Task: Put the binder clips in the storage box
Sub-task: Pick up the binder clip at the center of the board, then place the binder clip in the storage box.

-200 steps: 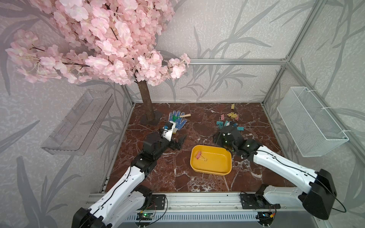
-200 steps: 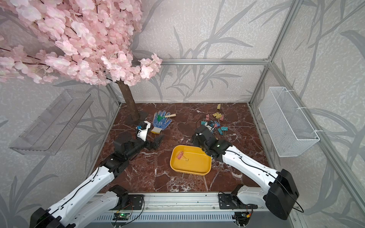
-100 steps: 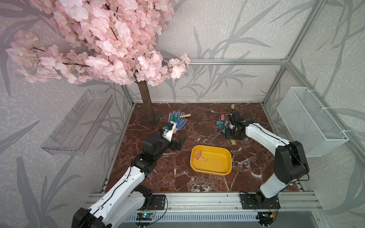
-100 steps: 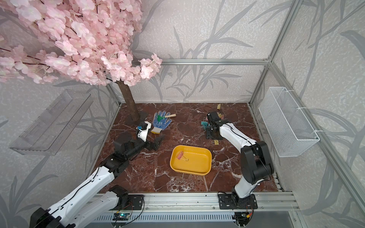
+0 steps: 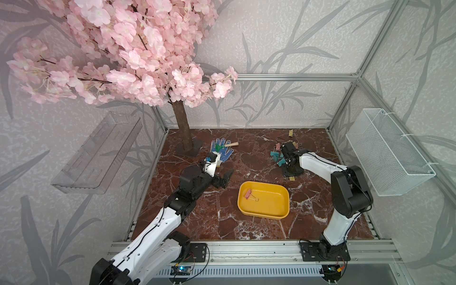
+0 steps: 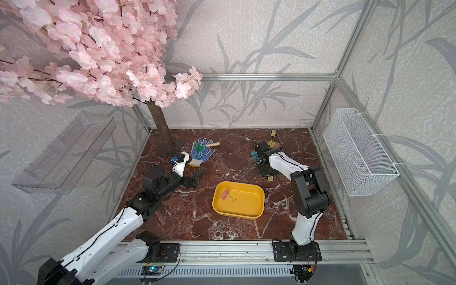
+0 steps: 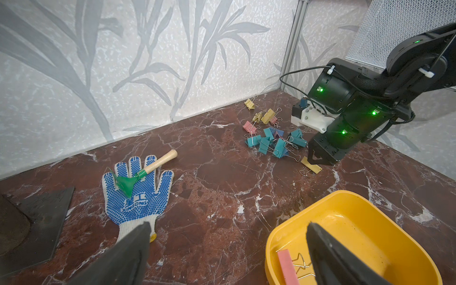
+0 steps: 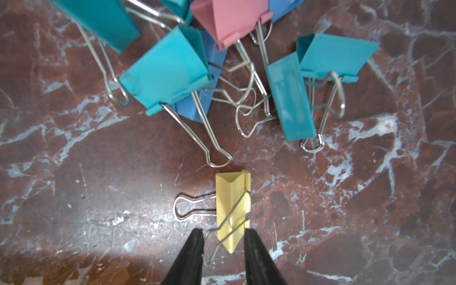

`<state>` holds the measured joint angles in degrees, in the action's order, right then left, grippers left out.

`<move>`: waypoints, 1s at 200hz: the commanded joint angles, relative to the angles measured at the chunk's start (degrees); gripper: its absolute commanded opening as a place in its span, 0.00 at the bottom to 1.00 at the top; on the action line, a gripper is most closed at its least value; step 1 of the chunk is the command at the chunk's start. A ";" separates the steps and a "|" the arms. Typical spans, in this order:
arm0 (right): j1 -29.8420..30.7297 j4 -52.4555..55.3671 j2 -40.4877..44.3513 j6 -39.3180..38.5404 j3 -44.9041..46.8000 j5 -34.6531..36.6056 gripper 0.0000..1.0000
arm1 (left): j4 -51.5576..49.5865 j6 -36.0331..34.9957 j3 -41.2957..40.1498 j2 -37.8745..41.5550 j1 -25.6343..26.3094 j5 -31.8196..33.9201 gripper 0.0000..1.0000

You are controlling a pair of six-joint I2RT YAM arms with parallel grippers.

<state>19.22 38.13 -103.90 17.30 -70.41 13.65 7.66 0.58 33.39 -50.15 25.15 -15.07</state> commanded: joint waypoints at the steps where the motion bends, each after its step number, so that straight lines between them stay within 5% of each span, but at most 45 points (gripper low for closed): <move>1: 0.00 -0.62 -0.70 -0.70 -0.68 2.45 0.23 | -0.01 -0.55 0.22 0.05 0.32 -0.40 1.00; 32: -0.03 -0.42 -0.20 -0.97 -1.17 3.84 0.04 | -0.01 -0.58 0.12 0.05 0.34 -0.38 1.00; 73: -0.03 0.92 5.49 -0.97 -0.48 6.23 0.02 | 0.19 -0.44 0.17 0.05 0.41 -0.57 1.00; 95: 0.02 0.62 15.38 -1.00 2.53 1.44 0.01 | 0.18 -0.33 0.16 0.05 0.39 -0.76 1.00; 151: 1.85 -8.76 46.54 27.29 19.80 -24.81 0.00 | 0.25 -0.24 0.27 0.11 0.61 -0.75 1.00; 200: 14.44 -19.19 57.90 49.35 33.81 -26.42 0.00 | 0.93 0.11 0.05 -0.03 0.58 -3.31 1.00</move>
<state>27.81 26.83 -47.48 51.92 -42.28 -10.28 7.70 0.60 33.39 -50.15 25.47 -16.29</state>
